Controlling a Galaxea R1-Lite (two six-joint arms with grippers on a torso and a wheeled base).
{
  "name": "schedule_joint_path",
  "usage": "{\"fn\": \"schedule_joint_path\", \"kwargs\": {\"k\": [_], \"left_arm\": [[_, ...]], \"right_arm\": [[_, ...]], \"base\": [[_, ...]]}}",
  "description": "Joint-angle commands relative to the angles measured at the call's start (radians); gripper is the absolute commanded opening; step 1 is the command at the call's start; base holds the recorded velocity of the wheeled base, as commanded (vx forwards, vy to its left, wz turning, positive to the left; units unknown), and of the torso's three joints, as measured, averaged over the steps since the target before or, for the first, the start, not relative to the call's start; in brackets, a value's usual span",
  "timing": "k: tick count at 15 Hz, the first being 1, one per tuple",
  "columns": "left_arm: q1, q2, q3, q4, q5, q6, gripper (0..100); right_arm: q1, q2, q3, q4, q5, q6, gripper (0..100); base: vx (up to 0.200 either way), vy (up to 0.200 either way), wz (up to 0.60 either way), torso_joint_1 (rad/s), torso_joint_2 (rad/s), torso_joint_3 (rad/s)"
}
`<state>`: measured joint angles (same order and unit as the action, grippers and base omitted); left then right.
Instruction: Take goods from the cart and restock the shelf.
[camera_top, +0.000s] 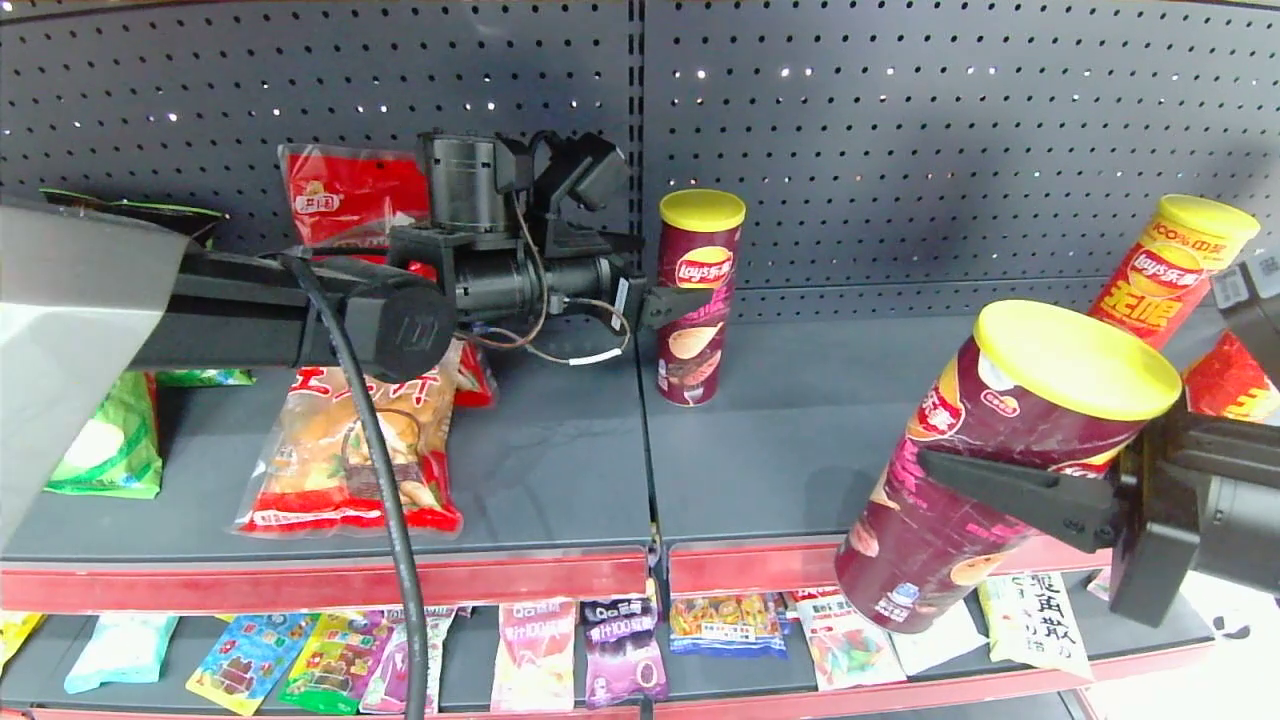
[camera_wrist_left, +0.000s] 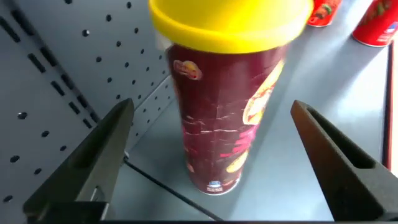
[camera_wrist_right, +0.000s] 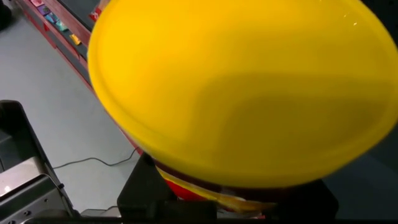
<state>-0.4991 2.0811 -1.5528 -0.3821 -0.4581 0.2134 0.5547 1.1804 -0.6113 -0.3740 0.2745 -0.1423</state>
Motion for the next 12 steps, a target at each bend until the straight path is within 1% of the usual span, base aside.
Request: {"fn": "schedule_joint_path", "kwargs": {"k": [1, 4, 5, 7, 12], "left_arm": [[-0.002, 0.02, -0.023, 0.0, 0.001, 0.0, 100], [-0.004, 0.048, -0.052, -0.001, 0.002, 0.0, 100], [-0.004, 0.048, -0.052, -0.003, 0.002, 0.0, 0], [-0.012, 0.062, -0.061, -0.003, 0.006, 0.0, 0], [-0.024, 0.054, -0.049, -0.003, 0.007, -0.002, 0]], "right_arm": [[-0.006, 0.001, 0.002, 0.0, 0.0, 0.0, 0], [-0.006, 0.001, 0.002, 0.0, 0.0, 0.0, 0], [-0.006, -0.001, 0.002, 0.0, 0.0, 0.0, 0], [-0.006, -0.001, 0.004, 0.0, 0.0, 0.0, 0], [-0.018, -0.001, 0.008, 0.0, 0.002, 0.0, 0]], "base": [[0.0, 0.0, 0.0, 0.0, 0.0, 0.0], [0.0, 0.0, 0.0, 0.0, 0.0, 0.0], [0.0, 0.0, 0.0, 0.0, 0.0, 0.0], [0.0, 0.0, 0.0, 0.0, 0.0, 0.0], [0.0, 0.0, 0.0, 0.0, 0.0, 0.0]]}}
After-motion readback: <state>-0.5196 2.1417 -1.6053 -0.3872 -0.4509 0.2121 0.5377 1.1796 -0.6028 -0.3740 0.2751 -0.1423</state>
